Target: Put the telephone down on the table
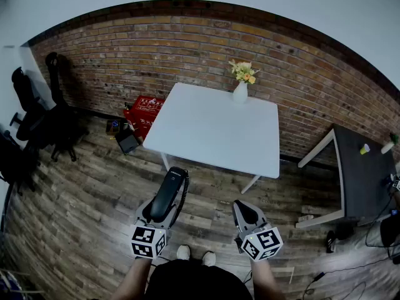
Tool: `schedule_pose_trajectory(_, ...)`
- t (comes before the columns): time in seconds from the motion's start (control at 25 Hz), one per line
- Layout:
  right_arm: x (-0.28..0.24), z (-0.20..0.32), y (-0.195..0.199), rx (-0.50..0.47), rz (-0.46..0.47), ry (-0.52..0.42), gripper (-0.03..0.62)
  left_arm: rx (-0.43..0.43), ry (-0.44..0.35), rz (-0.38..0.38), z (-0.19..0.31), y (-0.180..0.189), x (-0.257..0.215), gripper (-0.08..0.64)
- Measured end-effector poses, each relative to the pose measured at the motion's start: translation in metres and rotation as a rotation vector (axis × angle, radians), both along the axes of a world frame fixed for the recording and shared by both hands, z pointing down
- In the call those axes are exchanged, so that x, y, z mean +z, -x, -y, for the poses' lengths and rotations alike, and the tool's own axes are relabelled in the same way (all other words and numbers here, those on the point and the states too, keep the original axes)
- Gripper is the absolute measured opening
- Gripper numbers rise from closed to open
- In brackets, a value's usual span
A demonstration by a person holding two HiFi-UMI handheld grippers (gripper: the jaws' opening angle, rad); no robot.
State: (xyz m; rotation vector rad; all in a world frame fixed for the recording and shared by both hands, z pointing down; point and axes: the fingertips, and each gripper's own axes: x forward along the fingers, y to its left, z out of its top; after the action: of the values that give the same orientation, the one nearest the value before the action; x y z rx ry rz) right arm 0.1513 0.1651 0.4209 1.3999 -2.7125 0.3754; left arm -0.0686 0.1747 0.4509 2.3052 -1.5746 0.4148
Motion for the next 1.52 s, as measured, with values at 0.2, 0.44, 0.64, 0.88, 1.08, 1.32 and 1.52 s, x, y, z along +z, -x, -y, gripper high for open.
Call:
schedule_pose_trajectory(0.2, -0.004, -0.007, 0.005, -0.005, -0.007, -0.011, 0.021, 0.000, -0.019, -0.024, 0.000, 0.003, -0.004, 0.278)
schedule_pose_trajectory(0.44, -0.010, -0.007, 0.008, 0.022, -0.015, -0.021, 0.021, 0.018, -0.049, -0.056, 0.006, 0.007, -0.014, 0.276)
schedule_pose_trajectory(0.64, -0.013, -0.004, 0.024, 0.003, -0.009, -0.027, 0.021, 0.025, -0.055, -0.071, 0.012, 0.016, -0.015, 0.276)
schedule_pose_trajectory(0.88, -0.012, 0.005, 0.047, -0.011, -0.001, -0.029, 0.021, 0.032, -0.059, -0.080, 0.021, 0.033, -0.014, 0.276)
schedule_pose_trajectory(1.08, -0.015, 0.011, 0.063, -0.006, 0.003, -0.034, 0.023, 0.040, -0.065, -0.079, 0.028, 0.048, -0.015, 0.276)
schedule_pose_trajectory(1.32, -0.017, 0.016, 0.067, -0.010, -0.010, -0.040, 0.023, 0.043, -0.068, -0.083, 0.035, 0.051, -0.016, 0.276)
schedule_pose_trajectory(1.52, -0.015, 0.012, 0.057, -0.007, -0.012, -0.034, 0.023, 0.053, -0.067, -0.090, 0.032, 0.038, -0.017, 0.276)
